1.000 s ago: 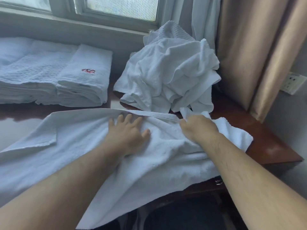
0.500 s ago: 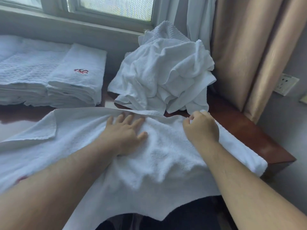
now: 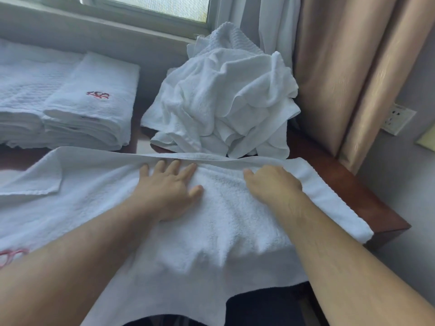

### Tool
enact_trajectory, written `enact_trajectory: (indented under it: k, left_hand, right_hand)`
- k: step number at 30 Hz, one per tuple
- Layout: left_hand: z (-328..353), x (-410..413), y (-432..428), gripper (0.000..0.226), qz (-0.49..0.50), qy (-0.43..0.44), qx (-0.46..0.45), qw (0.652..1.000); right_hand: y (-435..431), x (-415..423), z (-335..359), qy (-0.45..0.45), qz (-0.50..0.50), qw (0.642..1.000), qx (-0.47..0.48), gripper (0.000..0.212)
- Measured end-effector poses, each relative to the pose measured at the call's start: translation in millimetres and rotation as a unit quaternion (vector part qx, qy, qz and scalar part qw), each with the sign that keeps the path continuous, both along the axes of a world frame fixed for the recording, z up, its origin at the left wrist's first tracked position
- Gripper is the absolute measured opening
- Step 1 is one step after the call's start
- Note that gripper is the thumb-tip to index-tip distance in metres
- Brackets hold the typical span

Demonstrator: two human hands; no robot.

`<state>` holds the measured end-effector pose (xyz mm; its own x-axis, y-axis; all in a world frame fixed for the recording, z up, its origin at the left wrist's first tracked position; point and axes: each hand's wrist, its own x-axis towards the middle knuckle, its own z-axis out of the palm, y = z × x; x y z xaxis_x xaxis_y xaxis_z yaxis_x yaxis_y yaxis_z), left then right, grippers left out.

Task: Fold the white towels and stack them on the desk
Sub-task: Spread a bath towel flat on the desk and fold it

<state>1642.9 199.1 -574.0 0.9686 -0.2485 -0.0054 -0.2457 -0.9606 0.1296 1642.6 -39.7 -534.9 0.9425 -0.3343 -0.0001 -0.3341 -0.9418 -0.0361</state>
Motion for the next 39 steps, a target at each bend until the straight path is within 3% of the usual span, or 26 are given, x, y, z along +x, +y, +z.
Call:
enact_trajectory:
  k: [3, 10, 16, 18, 21, 27, 30, 33, 35, 36, 39]
  left_hand:
    - [1, -3, 0, 0.078, -0.007, 0.002, -0.002, 1.0]
    - [23, 8, -9, 0.06, 0.007, 0.039, 0.006, 0.999]
    - [35, 37, -23, 0.014, 0.027, -0.154, -0.092, 0.983]
    - [19, 42, -24, 0.025, -0.02, -0.189, -0.12, 0.974]
    - [5, 55, -21, 0.05, -0.031, -0.174, -0.121, 0.977]
    - [-3, 61, -23, 0.027, 0.013, -0.211, -0.159, 0.964]
    - [0, 58, -22, 0.018, 0.003, -0.22, -0.165, 0.962]
    - [9, 52, -19, 0.018, -0.049, -0.24, -0.173, 0.954]
    - [21, 42, -17, 0.016, -0.079, -0.274, -0.201, 0.937]
    - [28, 35, -18, 0.014, -0.091, -0.294, -0.229, 0.923]
    - [46, 14, -23, 0.01, -0.128, -0.308, -0.336, 0.881]
  right_hand:
    - [6, 5, -1, 0.054, 0.016, 0.996, 0.063, 0.08]
    - [3, 39, 1, -0.041, -0.073, 0.996, 0.043, 0.078]
    - [-10, 66, 5, -0.035, -0.086, 0.982, 0.163, 0.069]
    - [-14, 74, 13, -0.004, -0.102, 0.97, 0.221, 0.067]
    - [-14, 76, 28, 0.041, -0.157, 0.939, 0.302, 0.055]
    - [-14, 84, 31, 0.057, -0.207, 0.929, 0.301, 0.028]
    - [-9, 91, 27, 0.046, -0.21, 0.94, 0.267, 0.041]
    - [-11, 88, 26, -0.002, -0.262, 0.918, 0.298, 0.043]
    - [-17, 84, 26, -0.089, -0.24, 0.889, 0.379, 0.027]
    - [-20, 79, 27, -0.16, -0.222, 0.851, 0.448, 0.022]
    - [-28, 56, 23, -0.376, -0.184, 0.66, 0.624, 0.018]
